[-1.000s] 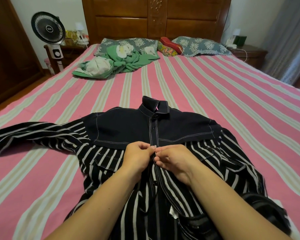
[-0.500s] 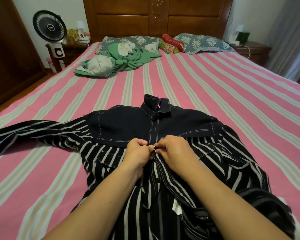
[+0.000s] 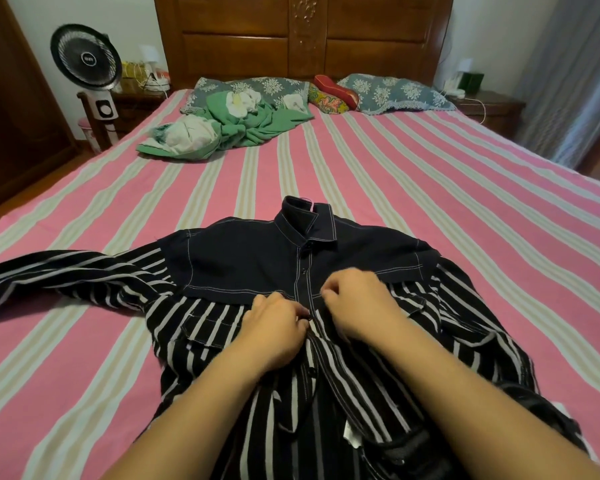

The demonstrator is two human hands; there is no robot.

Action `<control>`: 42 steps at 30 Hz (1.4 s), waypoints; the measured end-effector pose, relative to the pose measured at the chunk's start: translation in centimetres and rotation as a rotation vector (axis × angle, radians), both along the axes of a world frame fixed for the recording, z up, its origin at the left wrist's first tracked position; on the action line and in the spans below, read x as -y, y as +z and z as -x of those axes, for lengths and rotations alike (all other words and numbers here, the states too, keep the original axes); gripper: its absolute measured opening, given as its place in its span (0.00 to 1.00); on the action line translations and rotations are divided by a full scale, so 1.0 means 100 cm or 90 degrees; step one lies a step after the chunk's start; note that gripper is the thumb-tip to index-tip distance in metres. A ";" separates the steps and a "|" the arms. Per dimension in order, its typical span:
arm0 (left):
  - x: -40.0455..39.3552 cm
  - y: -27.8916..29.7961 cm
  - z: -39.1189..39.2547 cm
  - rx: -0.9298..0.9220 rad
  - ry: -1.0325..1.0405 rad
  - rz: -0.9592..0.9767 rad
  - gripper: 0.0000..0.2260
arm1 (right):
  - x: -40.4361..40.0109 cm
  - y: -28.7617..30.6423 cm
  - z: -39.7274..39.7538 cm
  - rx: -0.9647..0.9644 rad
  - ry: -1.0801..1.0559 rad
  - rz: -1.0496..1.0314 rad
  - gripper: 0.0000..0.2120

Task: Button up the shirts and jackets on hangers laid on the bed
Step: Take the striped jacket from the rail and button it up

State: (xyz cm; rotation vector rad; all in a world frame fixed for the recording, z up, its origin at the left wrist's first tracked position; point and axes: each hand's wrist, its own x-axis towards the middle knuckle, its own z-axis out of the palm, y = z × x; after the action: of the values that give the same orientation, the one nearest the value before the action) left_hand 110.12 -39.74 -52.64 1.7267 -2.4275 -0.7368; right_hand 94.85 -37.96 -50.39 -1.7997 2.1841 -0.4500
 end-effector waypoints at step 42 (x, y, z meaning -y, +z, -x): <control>-0.102 0.067 -0.015 0.101 -0.196 0.099 0.20 | -0.082 0.069 0.093 -0.194 0.219 -0.275 0.28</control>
State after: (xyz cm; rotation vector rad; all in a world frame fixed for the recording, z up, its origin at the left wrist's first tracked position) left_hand 111.59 -29.49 -45.93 1.4230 -2.8119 -0.4326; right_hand 85.53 -29.79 -43.50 -2.0198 1.8863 0.3657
